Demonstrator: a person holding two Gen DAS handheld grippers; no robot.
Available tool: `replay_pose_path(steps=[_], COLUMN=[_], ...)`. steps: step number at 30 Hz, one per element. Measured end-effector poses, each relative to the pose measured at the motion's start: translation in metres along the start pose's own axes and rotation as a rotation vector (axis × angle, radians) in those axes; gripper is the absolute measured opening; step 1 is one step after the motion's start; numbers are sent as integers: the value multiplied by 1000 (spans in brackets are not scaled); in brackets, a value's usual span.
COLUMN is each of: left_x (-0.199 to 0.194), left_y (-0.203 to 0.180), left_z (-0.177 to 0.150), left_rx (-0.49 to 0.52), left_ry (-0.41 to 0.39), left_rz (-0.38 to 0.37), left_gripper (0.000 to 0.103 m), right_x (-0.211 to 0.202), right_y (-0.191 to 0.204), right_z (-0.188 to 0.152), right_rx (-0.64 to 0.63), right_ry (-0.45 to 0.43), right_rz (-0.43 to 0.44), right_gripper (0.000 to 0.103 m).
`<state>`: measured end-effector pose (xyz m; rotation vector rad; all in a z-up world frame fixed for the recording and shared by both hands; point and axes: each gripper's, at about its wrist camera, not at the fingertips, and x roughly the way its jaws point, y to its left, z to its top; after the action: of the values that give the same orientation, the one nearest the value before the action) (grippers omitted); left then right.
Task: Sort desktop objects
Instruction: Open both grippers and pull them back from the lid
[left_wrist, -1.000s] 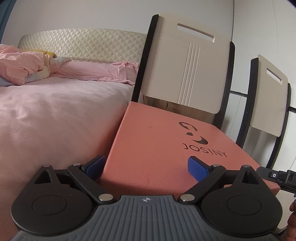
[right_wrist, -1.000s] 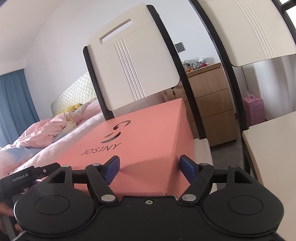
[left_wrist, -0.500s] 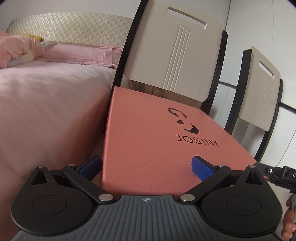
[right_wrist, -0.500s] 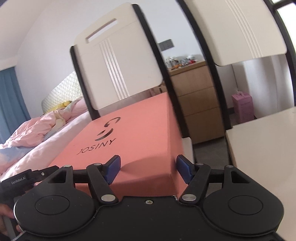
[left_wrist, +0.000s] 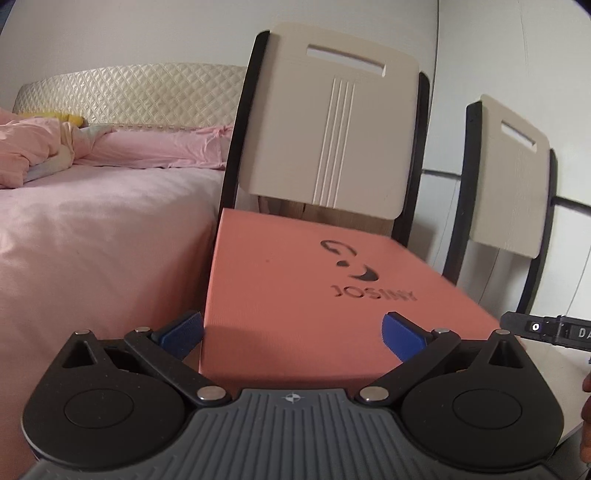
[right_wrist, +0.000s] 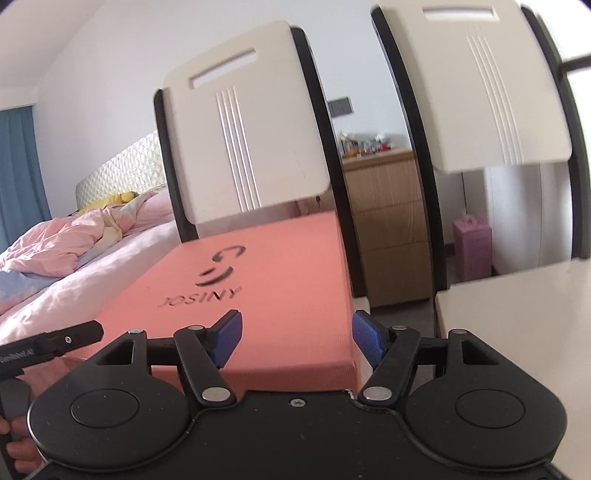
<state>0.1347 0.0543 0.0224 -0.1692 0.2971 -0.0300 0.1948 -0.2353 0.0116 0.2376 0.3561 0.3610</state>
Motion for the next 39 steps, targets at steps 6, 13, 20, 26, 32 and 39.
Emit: replay_pose_path(steps=[6,13,20,26,32,39], left_x=[-40,-85,-121,-142,-154,-164], left_y=[-16,-51,-65,-60,-47,-42], left_z=[16,30,15,1,-13,-29], left_rx=[4,64,146,136,95,127], left_ry=[-49,-81,-119,-140,-152,-179], left_rz=[-18,-41,-16,20,37,69], left_gripper=[103,103,103,103,103,103], right_x=[-37,-82,-116,-139,-156,-167], right_y=[14,31,49,63,77,87], right_z=[10,12,2,-11,-27,-41], right_rx=[-23,-45,-72,-89,-118,-147], right_ry=[-20,-56,-60,-92,-141,-176], right_rz=[-11,2,35,53,43,42], right_gripper=[70,80,85,91,102,102])
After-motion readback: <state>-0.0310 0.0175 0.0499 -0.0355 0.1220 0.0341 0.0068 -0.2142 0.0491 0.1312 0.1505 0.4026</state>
